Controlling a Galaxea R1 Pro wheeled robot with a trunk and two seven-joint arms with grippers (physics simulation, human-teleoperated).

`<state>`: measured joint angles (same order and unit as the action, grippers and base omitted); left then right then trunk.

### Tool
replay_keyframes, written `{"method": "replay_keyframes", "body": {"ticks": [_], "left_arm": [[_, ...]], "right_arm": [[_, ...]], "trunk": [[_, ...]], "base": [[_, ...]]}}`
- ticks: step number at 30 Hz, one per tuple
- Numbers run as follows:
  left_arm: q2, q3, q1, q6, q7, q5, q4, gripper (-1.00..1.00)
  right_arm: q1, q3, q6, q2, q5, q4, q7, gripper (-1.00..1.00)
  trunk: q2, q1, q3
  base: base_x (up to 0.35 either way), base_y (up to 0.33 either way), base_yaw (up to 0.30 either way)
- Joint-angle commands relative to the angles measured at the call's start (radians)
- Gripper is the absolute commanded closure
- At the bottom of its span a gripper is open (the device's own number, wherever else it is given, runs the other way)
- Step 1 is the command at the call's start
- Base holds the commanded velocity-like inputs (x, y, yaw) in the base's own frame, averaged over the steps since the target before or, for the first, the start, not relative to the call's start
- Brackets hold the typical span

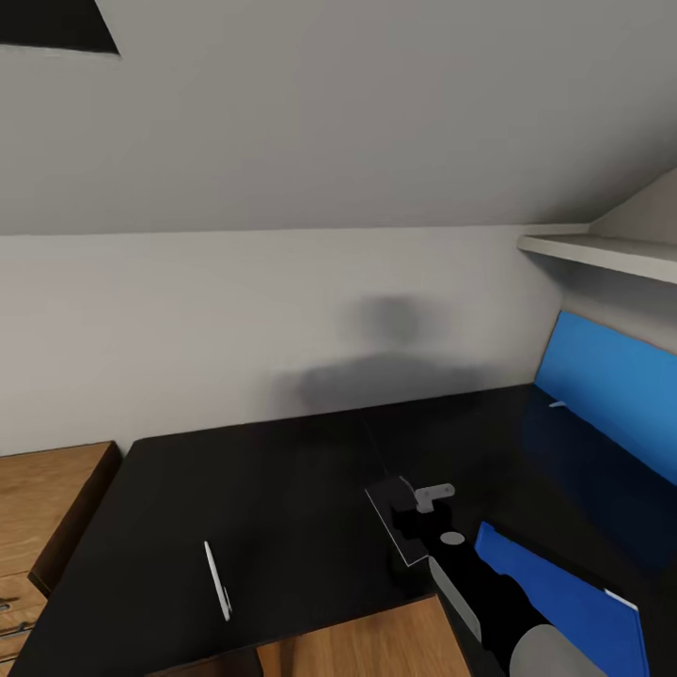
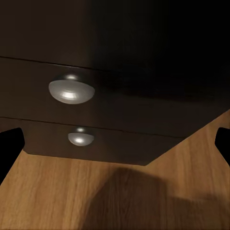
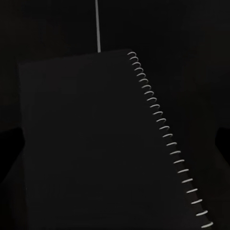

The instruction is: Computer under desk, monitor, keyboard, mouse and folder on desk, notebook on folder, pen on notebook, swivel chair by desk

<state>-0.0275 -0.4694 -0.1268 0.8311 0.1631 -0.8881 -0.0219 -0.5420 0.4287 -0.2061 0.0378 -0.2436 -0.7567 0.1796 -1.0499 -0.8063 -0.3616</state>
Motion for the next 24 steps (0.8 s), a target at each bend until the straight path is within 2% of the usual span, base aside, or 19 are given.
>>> {"method": "replay_keyframes", "body": {"ticks": [1, 10, 19, 24], "left_arm": [[0.000, -0.003, -0.001, 0.001, 0.009, -0.011, 0.000, -1.00], [0.000, -0.003, -0.001, 0.001, 0.009, -0.011, 0.000, -1.00], [0.000, -0.003, -0.001, 0.000, 0.009, -0.011, 0.000, -1.00], [0.000, -0.003, -0.001, 0.000, 0.009, -0.010, 0.000, -1.00]], "right_arm": [[-0.001, 0.007, -0.004, 0.002, -0.010, -0.002, 0.008, -1.00], [-0.001, -0.005, -0.005, 0.003, -0.010, -0.001, 0.006, -1.00], [-0.001, -0.076, -0.006, 0.005, -0.009, -0.002, -0.034, -1.00], [-0.001, -0.110, -0.006, 0.016, -0.010, -0.003, -0.044, -1.00]], "trunk": [[-0.008, -0.004, -0.004], [-0.071, -0.039, -0.033], [-0.134, -0.073, -0.061], [-0.134, -0.073, -0.061]], "base": [[0.000, 0.000, 0.000], [0.000, 0.000, 0.000], [0.000, 0.000, 0.000], [0.000, 0.000, 0.000]]}}
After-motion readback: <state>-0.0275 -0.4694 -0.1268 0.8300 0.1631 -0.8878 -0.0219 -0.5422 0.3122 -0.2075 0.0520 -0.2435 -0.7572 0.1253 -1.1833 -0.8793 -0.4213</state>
